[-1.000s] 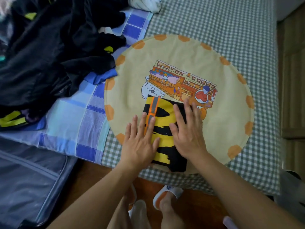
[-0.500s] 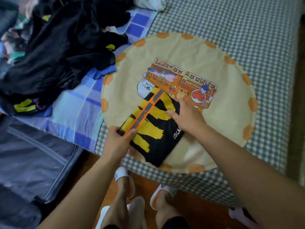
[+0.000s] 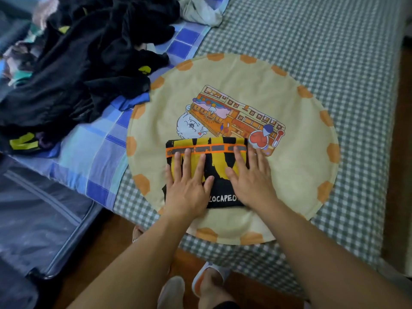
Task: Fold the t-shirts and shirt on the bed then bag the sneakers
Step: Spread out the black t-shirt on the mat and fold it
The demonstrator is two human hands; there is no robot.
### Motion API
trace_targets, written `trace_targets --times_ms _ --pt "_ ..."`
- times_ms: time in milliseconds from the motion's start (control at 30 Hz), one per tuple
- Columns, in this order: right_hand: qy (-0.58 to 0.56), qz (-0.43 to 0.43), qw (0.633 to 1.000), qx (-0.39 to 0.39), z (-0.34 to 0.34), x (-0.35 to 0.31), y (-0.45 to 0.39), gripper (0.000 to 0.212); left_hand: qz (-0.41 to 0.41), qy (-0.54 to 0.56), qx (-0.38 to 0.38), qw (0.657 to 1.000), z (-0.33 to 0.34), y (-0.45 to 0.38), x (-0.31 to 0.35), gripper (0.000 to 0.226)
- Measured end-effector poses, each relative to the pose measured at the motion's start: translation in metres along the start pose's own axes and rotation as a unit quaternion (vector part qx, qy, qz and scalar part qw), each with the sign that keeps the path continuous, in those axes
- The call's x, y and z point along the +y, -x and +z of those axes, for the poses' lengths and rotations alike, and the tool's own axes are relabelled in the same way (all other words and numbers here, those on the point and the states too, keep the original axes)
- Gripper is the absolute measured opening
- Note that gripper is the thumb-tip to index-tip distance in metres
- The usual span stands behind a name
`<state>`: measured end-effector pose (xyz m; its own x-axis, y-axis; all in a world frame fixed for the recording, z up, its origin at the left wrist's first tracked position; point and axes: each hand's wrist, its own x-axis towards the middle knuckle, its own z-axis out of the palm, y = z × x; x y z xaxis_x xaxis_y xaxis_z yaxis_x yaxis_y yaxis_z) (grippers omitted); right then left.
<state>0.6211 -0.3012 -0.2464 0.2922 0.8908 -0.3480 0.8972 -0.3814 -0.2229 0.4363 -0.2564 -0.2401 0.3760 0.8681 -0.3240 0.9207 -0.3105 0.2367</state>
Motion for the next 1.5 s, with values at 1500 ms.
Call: trace_targets --times_ms 1500 --pt "-0.139 -0.100 0.914 -0.368 0.327 -0.670 0.022 0.043 -0.519 0.811 -0.057 0.263 0.030 0.251 -0.718 0.026"
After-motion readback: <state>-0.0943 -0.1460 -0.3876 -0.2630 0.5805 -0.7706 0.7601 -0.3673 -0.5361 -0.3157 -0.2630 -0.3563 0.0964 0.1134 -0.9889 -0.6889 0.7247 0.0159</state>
